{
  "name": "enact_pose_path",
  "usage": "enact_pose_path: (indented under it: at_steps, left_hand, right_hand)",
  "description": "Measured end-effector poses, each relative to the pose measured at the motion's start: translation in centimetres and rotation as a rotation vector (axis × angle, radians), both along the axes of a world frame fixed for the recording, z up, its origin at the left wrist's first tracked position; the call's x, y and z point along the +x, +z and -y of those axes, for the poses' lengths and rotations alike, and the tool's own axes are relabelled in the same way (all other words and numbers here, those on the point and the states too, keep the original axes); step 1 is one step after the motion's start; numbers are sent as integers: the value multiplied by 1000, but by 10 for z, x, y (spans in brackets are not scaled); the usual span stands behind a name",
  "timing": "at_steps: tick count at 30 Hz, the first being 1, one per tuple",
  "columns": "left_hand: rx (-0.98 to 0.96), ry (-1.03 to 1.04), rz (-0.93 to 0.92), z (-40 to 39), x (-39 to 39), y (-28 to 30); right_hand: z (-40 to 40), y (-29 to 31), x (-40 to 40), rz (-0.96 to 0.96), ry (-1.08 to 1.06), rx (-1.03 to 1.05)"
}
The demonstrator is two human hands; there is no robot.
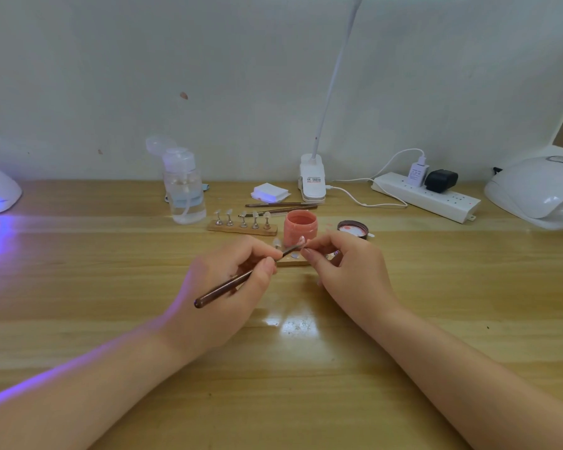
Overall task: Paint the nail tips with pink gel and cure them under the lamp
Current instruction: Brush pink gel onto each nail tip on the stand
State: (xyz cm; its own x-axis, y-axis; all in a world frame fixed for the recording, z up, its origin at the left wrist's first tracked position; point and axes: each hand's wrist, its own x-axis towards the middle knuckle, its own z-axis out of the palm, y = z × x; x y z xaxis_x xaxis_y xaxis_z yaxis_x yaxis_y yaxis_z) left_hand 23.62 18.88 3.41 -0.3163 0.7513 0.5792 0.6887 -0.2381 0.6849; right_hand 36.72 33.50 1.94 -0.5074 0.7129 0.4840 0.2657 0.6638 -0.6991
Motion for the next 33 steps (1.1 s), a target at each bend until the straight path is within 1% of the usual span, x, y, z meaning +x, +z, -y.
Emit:
enact_pose_path:
  at_steps: [3, 8, 11, 14, 17, 20, 22, 25, 28, 30, 33]
  left_hand:
    - [27, 9, -42, 2, 0, 1]
    - [33, 31, 37, -1, 1, -1]
    - [0, 23, 23, -2, 1, -2]
    - [25, 25, -13, 1, 0, -2]
    - [40, 36, 17, 1, 0, -1]
    - [13, 39, 37, -1, 1, -1]
    - [-6, 30, 16, -1, 1, -1]
    - [49, 21, -30, 2, 0, 0]
    - [79, 35, 38, 1, 1, 0]
    - [62, 52, 82, -1, 1, 0]
    - [24, 34, 80, -2, -2, -2]
  right_hand:
    - [0, 0, 0, -7, 0, -4]
    - [0, -1, 0, -3, 7, 8]
    - [-1, -1, -1, -2, 6, 8]
    - [-2, -2, 0, -5, 4, 1]
    - [-1, -2, 0, -7, 7, -6]
    - [-1, -1, 0, -5, 9, -5]
    - [-1, -1, 1, -9, 9, -9]
    - [-1, -2, 1, -14, 14, -15]
    - [-1, -2, 1, -23, 24, -18]
    - [-1, -2, 0, -31, 32, -25]
    - [-1, -2, 1, -35, 36, -38]
